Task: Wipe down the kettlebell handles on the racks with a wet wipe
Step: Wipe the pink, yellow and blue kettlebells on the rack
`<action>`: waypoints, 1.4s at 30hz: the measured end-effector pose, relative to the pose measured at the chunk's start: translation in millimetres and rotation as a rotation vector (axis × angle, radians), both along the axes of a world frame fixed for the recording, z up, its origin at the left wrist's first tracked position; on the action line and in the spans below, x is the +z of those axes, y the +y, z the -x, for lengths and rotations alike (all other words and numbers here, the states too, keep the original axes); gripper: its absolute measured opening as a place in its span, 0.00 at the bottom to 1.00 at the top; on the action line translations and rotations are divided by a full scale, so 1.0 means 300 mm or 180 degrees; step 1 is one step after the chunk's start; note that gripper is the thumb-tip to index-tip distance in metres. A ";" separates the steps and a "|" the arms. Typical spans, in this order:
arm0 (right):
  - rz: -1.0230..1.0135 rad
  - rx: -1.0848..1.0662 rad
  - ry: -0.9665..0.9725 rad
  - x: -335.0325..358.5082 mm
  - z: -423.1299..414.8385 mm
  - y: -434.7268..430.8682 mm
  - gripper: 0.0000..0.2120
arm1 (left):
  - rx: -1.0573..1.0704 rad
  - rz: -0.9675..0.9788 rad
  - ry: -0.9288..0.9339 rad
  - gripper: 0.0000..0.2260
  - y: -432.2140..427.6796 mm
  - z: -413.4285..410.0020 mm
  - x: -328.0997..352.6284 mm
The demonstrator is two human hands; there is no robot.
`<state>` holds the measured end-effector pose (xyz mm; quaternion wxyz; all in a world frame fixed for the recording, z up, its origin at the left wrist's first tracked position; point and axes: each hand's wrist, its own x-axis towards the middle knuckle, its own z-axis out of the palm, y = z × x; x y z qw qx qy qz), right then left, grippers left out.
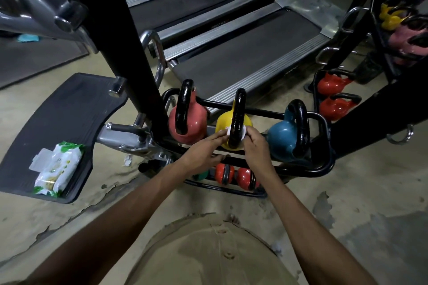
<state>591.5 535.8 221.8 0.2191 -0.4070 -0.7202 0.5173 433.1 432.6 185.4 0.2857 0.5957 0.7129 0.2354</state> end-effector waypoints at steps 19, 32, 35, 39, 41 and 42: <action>-0.3150 0.1125 -0.0282 -0.015 -0.098 0.060 0.07 | 0.0485 -0.0009 -0.0327 0.29 -0.009 -0.038 0.015; -0.4820 0.3337 -0.2768 0.184 0.147 0.110 0.13 | 0.0933 -0.0188 -0.0863 0.17 -0.008 -0.053 -0.007; -0.4482 0.3679 -0.3474 0.229 0.186 0.045 0.11 | 0.0866 -0.0273 -0.0953 0.16 -0.014 -0.046 0.005; -0.4978 0.3883 -0.2765 0.169 0.167 0.064 0.09 | 0.0808 -0.0311 -0.1013 0.15 -0.020 -0.034 -0.001; -0.5450 0.3878 -0.2123 0.131 0.132 0.095 0.09 | 0.0835 -0.0263 -0.1074 0.14 -0.021 -0.023 -0.013; -0.5611 0.3912 -0.2029 0.119 0.106 0.101 0.11 | 0.0833 -0.0217 -0.1076 0.15 -0.021 -0.016 -0.012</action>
